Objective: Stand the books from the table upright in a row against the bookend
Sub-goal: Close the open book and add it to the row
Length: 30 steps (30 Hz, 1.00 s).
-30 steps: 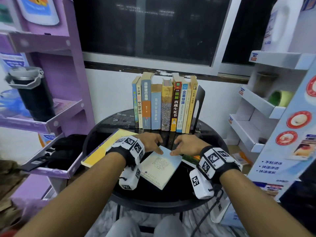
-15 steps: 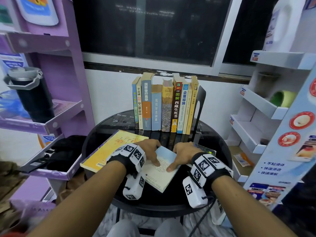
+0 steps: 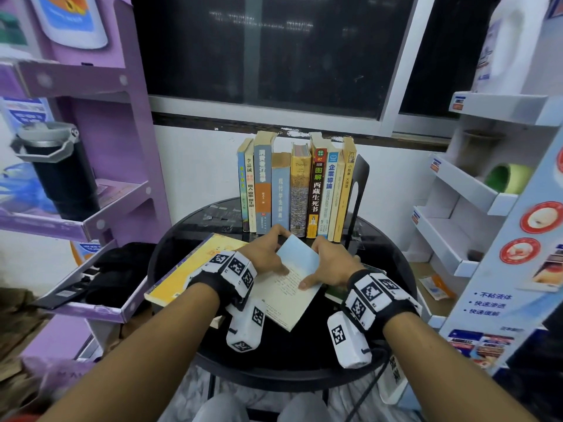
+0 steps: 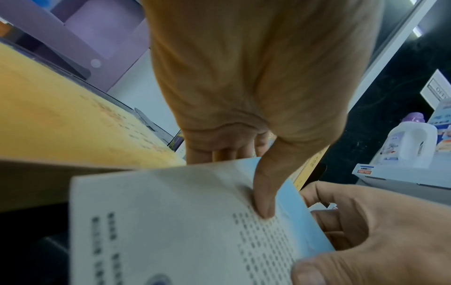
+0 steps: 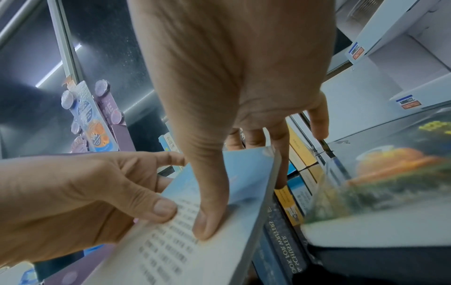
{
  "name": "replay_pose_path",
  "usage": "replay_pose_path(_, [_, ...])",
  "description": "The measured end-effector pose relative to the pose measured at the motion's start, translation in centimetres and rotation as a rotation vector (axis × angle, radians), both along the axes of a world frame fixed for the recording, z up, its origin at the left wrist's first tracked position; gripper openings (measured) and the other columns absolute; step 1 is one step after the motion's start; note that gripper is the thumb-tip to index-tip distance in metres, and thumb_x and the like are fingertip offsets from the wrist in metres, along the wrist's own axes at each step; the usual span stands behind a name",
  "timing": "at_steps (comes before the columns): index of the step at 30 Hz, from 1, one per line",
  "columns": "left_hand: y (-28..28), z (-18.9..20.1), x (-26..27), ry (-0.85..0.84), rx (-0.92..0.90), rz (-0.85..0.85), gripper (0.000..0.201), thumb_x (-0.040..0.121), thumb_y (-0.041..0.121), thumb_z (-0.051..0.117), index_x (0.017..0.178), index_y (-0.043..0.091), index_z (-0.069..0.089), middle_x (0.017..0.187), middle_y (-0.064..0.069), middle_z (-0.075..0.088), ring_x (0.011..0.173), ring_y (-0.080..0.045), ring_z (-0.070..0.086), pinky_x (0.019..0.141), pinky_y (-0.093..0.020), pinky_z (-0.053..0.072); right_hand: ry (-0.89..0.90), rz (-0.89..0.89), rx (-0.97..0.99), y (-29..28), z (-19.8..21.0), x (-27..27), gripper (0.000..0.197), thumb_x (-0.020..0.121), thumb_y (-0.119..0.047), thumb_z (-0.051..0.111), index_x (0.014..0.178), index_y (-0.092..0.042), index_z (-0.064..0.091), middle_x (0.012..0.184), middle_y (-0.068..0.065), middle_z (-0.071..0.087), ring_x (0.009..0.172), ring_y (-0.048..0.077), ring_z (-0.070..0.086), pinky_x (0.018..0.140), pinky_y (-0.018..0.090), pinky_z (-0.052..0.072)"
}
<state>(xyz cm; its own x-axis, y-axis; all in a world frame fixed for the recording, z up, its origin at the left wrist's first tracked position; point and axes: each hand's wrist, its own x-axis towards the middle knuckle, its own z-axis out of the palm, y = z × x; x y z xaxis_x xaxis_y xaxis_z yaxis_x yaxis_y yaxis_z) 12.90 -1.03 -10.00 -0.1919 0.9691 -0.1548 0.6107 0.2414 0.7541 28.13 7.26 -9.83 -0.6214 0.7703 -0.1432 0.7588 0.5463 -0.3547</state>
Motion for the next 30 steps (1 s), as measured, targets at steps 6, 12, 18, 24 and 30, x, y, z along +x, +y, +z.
replay_pose_path(6, [0.0, 1.0, -0.5, -0.146, 0.141, 0.081, 0.067, 0.076, -0.007, 0.072, 0.129, 0.020, 0.042, 0.111, -0.008, 0.069, 0.101, -0.027, 0.066, 0.081, -0.046, 0.056, 0.188, 0.012, 0.041, 0.5, 1.4, 0.2, 0.051, 0.070, -0.031, 0.086, 0.103, -0.019, 0.048, 0.110, 0.002, 0.059, 0.097, 0.020, 0.055, 0.080, 0.036, 0.050])
replay_pose_path(12, [0.2, 1.2, -0.5, -0.261, 0.361, 0.205, 0.052, 0.079, -0.009, 0.068, 0.116, 0.018, 0.043, 0.110, -0.007, 0.060, 0.097, -0.023, 0.060, 0.070, -0.036, 0.055, 0.438, -0.162, 0.317, 1.1, 1.9, 0.2, 0.052, 0.076, -0.031, 0.079, 0.117, -0.014, 0.051, 0.123, 0.008, 0.051, 0.116, 0.026, 0.049, 0.096, 0.039, 0.045])
replay_pose_path(18, [0.5, 1.0, 0.0, -0.317, 0.465, 0.217, 0.055, 0.080, -0.007, 0.068, 0.117, 0.023, 0.040, 0.104, -0.010, 0.066, 0.091, -0.027, 0.068, 0.072, -0.049, 0.059, 0.530, -0.088, 0.163, 0.5, 3.0, -0.3, 0.036, 0.090, -0.032, 0.066, 0.117, -0.010, 0.056, 0.117, 0.006, 0.061, 0.100, 0.014, 0.054, 0.081, 0.023, 0.041])
replay_pose_path(24, [0.3, 1.4, 0.9, -0.462, 0.431, 0.067, 0.065, 0.081, -0.011, 0.065, 0.134, 0.019, 0.044, 0.122, -0.011, 0.059, 0.100, -0.029, 0.065, 0.087, -0.053, 0.053, 0.533, -0.022, 0.041, 0.0, 3.8, -0.4, 0.054, 0.090, -0.037, 0.064, 0.135, -0.010, 0.051, 0.133, 0.004, 0.057, 0.118, 0.019, 0.055, 0.098, 0.036, 0.049])
replay_pose_path(30, [0.1, 1.9, 0.8, -0.509, 0.344, -0.142, 0.079, 0.077, -0.021, 0.063, 0.135, 0.030, 0.045, 0.134, 0.006, 0.053, 0.107, -0.019, 0.066, 0.079, -0.036, 0.058, 0.576, 0.030, -0.165, -0.2, 4.5, 0.6, 0.046, 0.088, -0.027, 0.069, 0.130, -0.017, 0.051, 0.122, -0.001, 0.060, 0.100, 0.020, 0.067, 0.075, 0.037, 0.061])
